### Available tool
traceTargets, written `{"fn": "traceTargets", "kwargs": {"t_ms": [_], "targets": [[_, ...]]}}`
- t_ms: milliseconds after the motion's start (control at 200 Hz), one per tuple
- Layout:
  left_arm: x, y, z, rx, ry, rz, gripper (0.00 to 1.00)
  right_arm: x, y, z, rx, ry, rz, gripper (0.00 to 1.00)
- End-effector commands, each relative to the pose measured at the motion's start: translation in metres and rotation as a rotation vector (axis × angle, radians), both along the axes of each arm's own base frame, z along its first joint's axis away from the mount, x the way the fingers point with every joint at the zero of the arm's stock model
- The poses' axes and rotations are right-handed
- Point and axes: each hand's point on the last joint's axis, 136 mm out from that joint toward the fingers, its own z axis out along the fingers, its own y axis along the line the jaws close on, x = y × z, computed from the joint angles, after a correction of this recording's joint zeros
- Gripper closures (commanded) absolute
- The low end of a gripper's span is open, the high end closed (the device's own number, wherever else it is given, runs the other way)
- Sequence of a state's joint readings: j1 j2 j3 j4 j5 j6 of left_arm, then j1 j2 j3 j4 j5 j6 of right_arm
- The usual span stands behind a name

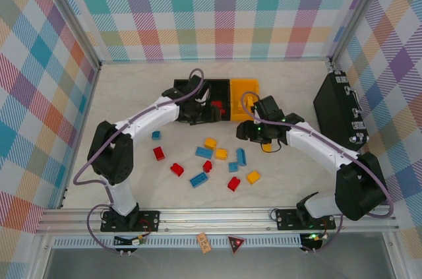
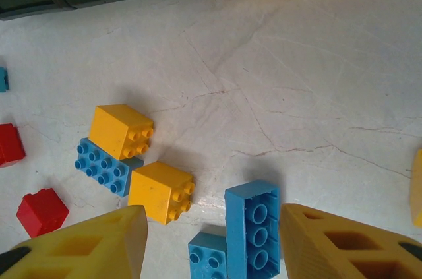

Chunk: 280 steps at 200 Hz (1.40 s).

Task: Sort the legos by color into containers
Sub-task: Place the lego in the container, then pick up the lego from the center of the table.

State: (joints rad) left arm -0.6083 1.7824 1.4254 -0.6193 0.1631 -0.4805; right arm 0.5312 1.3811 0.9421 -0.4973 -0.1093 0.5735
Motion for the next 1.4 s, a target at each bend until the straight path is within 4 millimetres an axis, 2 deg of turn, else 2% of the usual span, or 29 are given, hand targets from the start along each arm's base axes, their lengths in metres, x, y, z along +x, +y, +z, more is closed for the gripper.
{"fn": "traceTargets", "kwargs": {"t_ms": [0,250,450,660,765,940,1195,1395], "targets": [[-0.015,-0.007,0.014,-0.073,-0.045,-0.062,0.38,-0.014,0.000,-0.017,-0.014,0.077,-0.002,0.44],[-0.042,0.008,-0.001,-0.066,-0.007,-0.063,0.38,-0.028,0.007,-0.040,-0.055,0.138,0.028,0.45],[-0.061,0.011,-0.020,-0.025,0.042,-0.076,0.38,-0.030,0.008,-0.044,-0.055,0.142,0.028,0.45],[-0.081,0.020,-0.048,0.143,0.092,-0.121,0.36,-0.031,0.009,-0.044,-0.052,0.144,0.034,0.44],[-0.089,0.021,-0.060,0.194,0.114,-0.142,0.32,-0.033,0.008,-0.043,-0.049,0.141,0.043,0.44],[-0.093,0.025,-0.076,0.288,0.122,-0.161,0.24,-0.035,0.007,-0.043,-0.048,0.142,0.042,0.44],[-0.093,0.033,-0.094,0.364,0.129,-0.164,0.24,-0.034,0.006,-0.042,-0.048,0.136,0.040,0.44],[-0.087,0.024,-0.102,0.355,0.118,-0.168,0.24,-0.034,0.007,-0.045,-0.045,0.141,0.038,0.44]]}}
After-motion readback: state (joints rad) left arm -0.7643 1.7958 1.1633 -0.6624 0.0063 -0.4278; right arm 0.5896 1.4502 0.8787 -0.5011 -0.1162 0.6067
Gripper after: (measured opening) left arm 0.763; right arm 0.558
